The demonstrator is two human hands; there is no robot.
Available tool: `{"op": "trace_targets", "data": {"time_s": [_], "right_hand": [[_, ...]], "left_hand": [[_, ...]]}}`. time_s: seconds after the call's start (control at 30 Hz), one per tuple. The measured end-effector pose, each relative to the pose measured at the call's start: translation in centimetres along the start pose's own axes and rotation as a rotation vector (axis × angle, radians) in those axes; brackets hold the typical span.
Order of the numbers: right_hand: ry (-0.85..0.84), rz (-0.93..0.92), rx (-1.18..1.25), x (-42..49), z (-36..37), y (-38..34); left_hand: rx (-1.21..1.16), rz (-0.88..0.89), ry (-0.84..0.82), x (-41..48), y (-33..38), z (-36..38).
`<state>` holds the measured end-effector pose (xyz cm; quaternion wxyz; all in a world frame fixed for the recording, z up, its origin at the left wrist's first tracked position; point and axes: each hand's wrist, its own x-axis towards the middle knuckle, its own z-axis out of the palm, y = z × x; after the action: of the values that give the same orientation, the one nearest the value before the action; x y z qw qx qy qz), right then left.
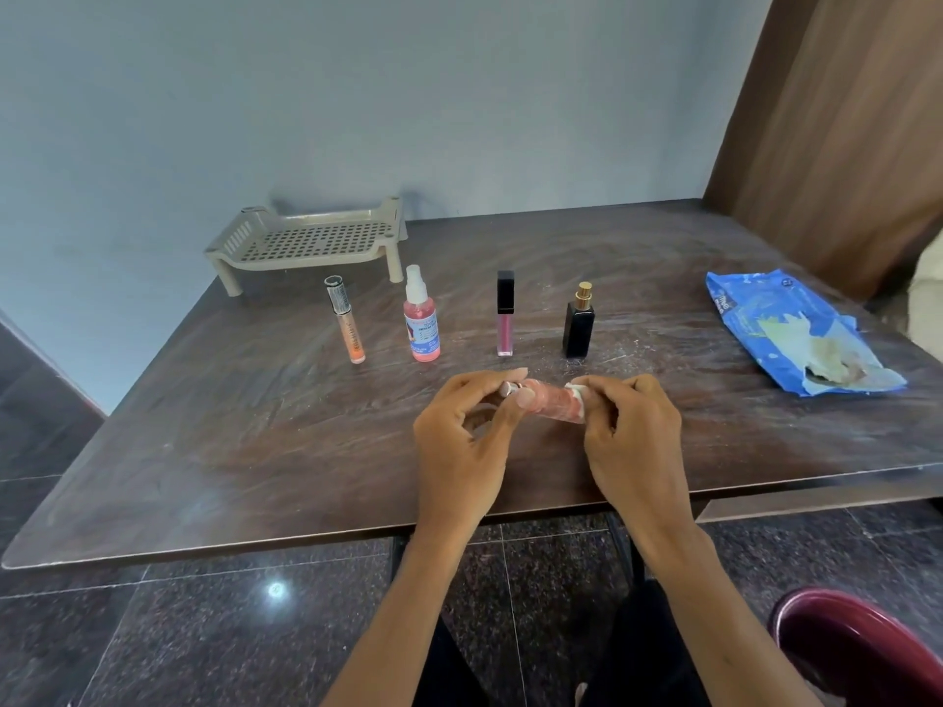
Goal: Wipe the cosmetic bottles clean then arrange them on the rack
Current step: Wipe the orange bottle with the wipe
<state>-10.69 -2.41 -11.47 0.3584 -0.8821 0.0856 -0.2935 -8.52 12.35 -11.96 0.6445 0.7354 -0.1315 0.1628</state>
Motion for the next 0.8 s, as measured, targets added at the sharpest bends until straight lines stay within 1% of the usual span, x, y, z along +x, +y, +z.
{"op": "trace_targets", "data": {"time_s": [0.2, 0.4, 0.5, 0.6, 0.67, 0.8], "right_hand": [[-0.026, 0.025, 0.04, 0.1, 0.2, -1.0], [-0.054, -0.076, 0.118, -0.5, 1.3, -3.5], [-0.014, -0.088, 0.091, -0.8, 1.3, -2.6], [0.018, -0.028, 0.057, -0.9, 0.7, -1.3], [0.001, -0.007, 0.033, -0.6, 0.6, -1.0], [-0.016, -0.079, 0.063, -0.7, 1.3, -2.9]], "left_hand": [[-0.011, -0.013, 0.012, 0.0, -0.5, 0.0], [-0.071, -0.034, 0.032, -0.3, -0.6, -0.1], [-0.084, -0.041, 0.035, -0.4, -1.1, -0.3], [-0.088, -0.054, 0.026, -0.3, -1.5, -0.3], [-0.098, -0.061, 0.017, -0.3, -1.6, -0.2], [-0.085, -0.038, 0.014, -0.3, -1.3, -0.2]]}}
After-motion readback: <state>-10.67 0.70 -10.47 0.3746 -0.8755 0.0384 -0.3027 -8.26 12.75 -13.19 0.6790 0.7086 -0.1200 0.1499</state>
